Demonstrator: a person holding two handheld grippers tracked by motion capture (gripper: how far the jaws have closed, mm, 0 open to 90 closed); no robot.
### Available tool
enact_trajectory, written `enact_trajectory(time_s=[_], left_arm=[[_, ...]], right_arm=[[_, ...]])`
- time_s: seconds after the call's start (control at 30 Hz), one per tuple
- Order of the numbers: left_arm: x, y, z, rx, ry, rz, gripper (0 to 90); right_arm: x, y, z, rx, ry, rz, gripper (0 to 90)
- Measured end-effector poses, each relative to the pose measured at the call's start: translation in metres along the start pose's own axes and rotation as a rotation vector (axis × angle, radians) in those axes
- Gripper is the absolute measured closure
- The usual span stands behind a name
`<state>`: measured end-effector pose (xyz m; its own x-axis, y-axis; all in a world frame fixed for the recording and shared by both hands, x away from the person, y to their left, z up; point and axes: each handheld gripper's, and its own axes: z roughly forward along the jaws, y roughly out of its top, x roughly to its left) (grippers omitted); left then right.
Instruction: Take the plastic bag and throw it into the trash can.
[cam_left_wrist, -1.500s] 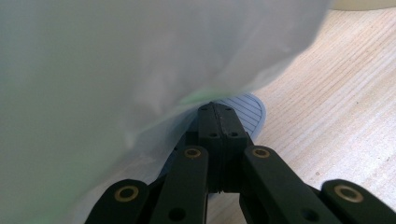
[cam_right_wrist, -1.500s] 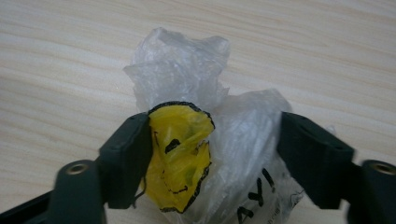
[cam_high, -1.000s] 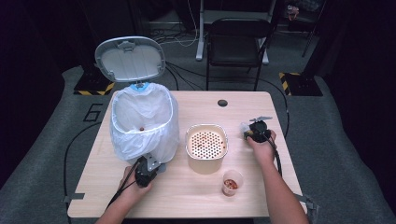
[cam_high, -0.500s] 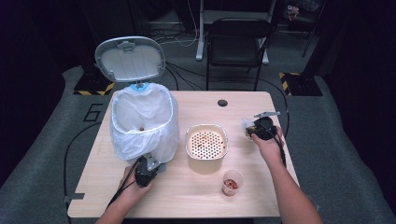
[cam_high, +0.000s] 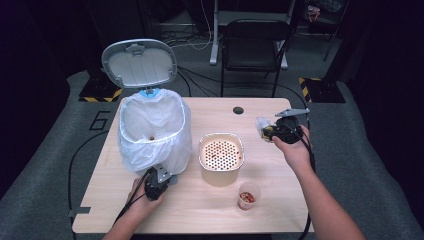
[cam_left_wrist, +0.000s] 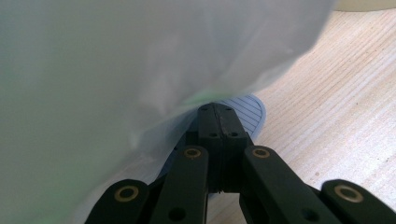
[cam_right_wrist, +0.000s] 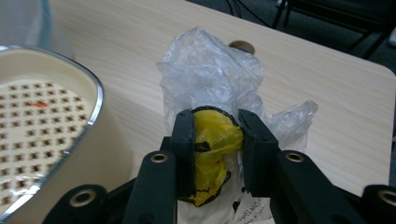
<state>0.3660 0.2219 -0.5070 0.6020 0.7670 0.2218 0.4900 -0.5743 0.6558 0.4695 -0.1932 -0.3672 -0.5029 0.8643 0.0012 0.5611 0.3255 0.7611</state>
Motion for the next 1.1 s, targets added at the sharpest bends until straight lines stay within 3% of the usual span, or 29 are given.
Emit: enact_trajectory(time_s=[0.17,0.6,0.73,0.97,1.1], left_arm=[[0.0,0.0,0.0,0.004,-0.001,-0.001,90.0],[-0.001,0.0,0.0,0.0,0.009,-0.002,90.0],[-0.001,0.001,0.001,0.004,0.008,0.0,90.0],[-0.001,0.001,0.001,0.002,0.006,0.002,90.0],[-0.001,0.001,0.001,0.006,0.009,0.005,90.0]], right_arm=[[0.012,0.014,-0.011,-0.02,0.045,-0.016,69.7],[0.055,0.051,-0.036,-0.049,0.126,-0.141,69.6],[0.069,0.061,-0.039,-0.056,0.169,-0.153,69.6],[0.098,0.081,-0.042,-0.076,0.216,-0.224,69.6],[0.113,0.088,-0.041,-0.076,0.257,-0.223,69.6]])
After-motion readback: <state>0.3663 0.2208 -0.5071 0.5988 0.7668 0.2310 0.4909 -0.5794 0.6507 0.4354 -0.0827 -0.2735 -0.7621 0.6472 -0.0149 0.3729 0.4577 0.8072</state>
